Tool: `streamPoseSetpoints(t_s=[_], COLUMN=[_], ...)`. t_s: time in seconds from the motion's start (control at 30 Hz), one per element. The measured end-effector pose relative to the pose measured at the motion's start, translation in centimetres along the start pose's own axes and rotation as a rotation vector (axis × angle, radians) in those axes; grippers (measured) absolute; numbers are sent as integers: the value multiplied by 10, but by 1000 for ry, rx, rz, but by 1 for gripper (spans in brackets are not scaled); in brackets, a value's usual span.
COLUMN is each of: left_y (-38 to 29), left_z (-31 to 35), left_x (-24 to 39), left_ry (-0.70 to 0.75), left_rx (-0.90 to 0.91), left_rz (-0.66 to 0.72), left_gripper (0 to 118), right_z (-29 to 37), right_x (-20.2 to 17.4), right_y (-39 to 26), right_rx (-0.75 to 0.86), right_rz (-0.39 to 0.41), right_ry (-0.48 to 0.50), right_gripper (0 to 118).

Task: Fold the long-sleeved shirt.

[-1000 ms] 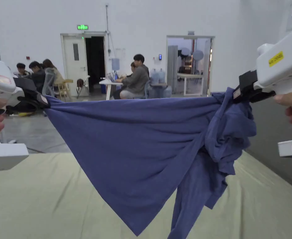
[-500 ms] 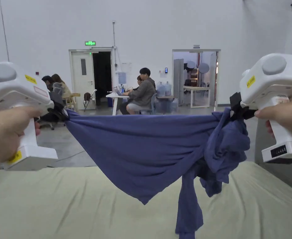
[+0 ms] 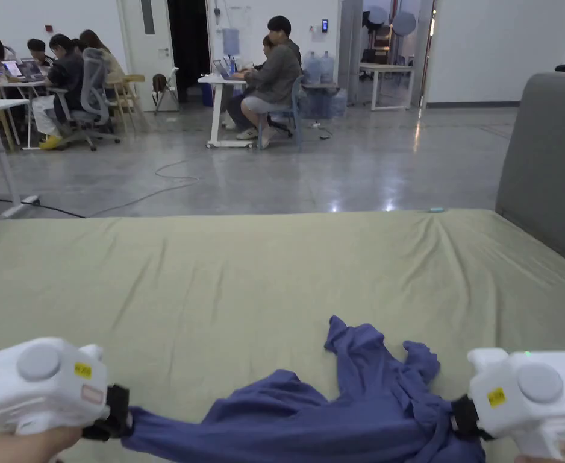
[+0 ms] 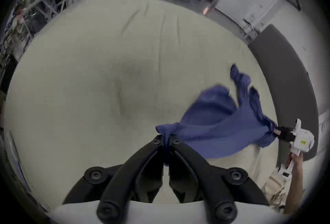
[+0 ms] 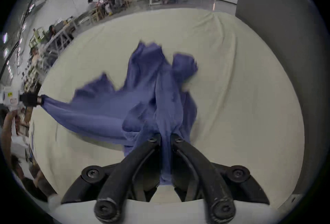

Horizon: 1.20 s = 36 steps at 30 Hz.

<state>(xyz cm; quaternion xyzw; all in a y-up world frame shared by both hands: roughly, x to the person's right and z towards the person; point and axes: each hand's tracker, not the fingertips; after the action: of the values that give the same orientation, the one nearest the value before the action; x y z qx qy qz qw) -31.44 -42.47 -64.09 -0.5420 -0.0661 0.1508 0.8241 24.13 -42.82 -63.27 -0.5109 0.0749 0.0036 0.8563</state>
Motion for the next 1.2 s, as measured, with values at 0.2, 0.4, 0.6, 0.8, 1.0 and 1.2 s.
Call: streamPoseSetpoints(t_s=[0.2, 0.4, 0.6, 0.8, 1.0, 1.2], left_y=[-86, -168, -237, -259, -259, -281], left_z=[31, 64, 63, 35, 46, 115], left_x=[-34, -37, -51, -70, -60, -32], left_ry=[-75, -95, -106, -132, -102, -100], left_rx=[-66, -94, -132, -108, -89, 129], left_rz=[33, 2, 74, 192, 190, 148], left_gripper=[0, 0, 0, 0, 14, 118], right_z=[55, 96, 92, 63, 83, 188], right_x=[-11, -33, -39, -28, -7, 5], right_y=[-106, -190, -249, -256, -241, -238], right_rx=[22, -19, -95, -122, -160, 158], right_rz=[135, 103, 69, -22, -150, -211], right_ry=[15, 58, 61, 91, 155, 139], right_gripper=[6, 6, 6, 11, 54, 107])
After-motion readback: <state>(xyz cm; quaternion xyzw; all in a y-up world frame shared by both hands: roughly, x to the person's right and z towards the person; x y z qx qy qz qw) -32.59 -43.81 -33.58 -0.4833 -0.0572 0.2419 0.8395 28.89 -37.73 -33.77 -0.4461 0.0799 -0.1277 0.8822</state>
